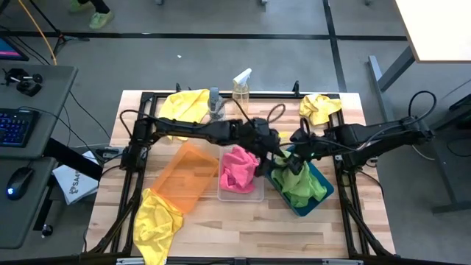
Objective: Sort microfiber towel by color & place in baskets
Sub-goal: Put the green microfiber towel into the blue bin
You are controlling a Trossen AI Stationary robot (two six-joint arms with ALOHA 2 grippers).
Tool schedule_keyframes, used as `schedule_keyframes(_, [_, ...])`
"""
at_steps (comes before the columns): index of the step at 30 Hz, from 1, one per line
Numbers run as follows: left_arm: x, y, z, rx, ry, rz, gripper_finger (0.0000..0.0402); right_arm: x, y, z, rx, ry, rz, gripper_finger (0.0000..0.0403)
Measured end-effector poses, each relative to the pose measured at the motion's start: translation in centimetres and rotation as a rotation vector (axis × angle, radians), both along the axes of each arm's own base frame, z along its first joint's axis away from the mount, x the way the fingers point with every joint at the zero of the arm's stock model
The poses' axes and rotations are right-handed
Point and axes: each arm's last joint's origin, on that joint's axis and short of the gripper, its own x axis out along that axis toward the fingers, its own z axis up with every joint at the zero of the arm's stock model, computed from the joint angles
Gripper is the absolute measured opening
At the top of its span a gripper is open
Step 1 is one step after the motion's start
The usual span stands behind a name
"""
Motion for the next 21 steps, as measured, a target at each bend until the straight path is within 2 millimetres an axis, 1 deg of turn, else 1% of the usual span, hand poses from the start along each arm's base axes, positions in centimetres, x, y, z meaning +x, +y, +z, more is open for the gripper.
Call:
schedule_keyframes(1, [-0.5,0.4,0.6,0.012,0.008,0.000,0.0216,-0.2,0.0,-0.2,-0.001,0.023,0.001,0.0252])
schedule_keyframes(3, [-1.6,1.2,1.6,0.031,0.046,0.005,0.0216,-0.2,0.0,-0.1,0.004,0.013,0.001,0.0252])
schedule_keyframes(5, [-2.9,2.1,2.2,0.044,0.115,0.015,0.0216,-0.7,0.0,-0.3,-0.003,0.062,0.006,0.0252])
schedule_keyframes(8, [-5.0,3.4,3.2,0.059,0.207,0.031,0.0216,-0.9,0.3,-0.4,-0.023,0.088,0.014,0.0252])
schedule_keyframes(11, [-7.0,4.7,4.7,0.056,0.243,0.062,0.0216,-1.0,0.7,-1.2,-0.041,0.097,0.023,0.0252])
schedule_keyframes(14, [-9.2,5.9,5.1,0.036,0.259,0.110,0.0216,-1.4,1.2,-3.2,-0.017,0.151,0.010,0.0252])
schedule_keyframes(17, [-11.8,6.6,5.7,0.012,0.226,0.166,0.0216,-1.7,2.0,-5.4,0.040,0.163,0.006,0.0252])
schedule_keyframes(19, [-13.6,7.2,6.4,-0.005,0.161,0.210,0.0216,-1.7,2.6,-6.8,0.089,0.144,0.010,0.0252])
schedule_keyframes(21, [-15.6,7.5,6.6,-0.026,0.120,0.260,0.0216,-1.7,3.2,-8.1,0.145,0.125,0.020,0.0252])
